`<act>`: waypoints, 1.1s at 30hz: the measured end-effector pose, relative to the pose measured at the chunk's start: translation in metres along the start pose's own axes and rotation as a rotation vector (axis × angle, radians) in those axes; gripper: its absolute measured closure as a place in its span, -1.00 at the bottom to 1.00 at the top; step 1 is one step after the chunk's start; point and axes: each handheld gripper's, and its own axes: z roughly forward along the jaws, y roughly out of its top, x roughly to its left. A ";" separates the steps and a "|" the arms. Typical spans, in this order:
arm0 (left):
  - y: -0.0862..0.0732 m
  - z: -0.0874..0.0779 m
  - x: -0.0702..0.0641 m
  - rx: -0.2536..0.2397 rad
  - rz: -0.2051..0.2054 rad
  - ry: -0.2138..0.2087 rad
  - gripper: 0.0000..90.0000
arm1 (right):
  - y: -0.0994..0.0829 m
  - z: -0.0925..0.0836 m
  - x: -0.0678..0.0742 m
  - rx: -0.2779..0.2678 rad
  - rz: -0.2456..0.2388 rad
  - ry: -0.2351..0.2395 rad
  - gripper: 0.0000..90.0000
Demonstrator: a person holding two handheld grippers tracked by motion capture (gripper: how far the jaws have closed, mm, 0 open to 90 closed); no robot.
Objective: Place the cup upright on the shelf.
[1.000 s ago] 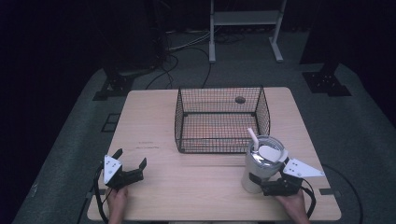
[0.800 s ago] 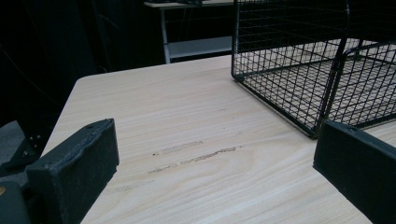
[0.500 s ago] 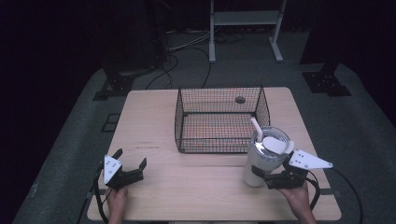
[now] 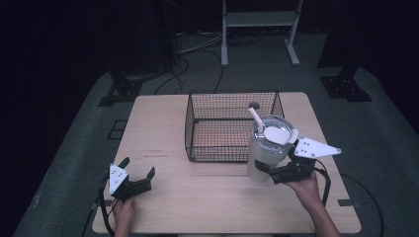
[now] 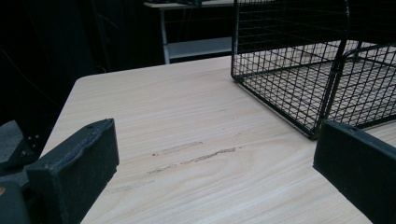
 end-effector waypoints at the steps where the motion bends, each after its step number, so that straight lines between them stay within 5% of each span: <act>1: 0.000 0.000 0.000 -0.003 -0.001 0.001 -1.00 | 0.007 0.006 -0.003 0.001 -0.014 0.006 -0.82; 16: 0.000 0.000 0.002 -0.012 -0.015 -0.005 -1.00 | 0.048 0.050 -0.030 -0.045 -0.005 0.038 -0.82; 33: -0.001 -0.003 0.004 -0.034 -0.025 -0.004 -1.00 | 0.071 0.110 -0.059 -0.030 -0.014 0.049 -0.82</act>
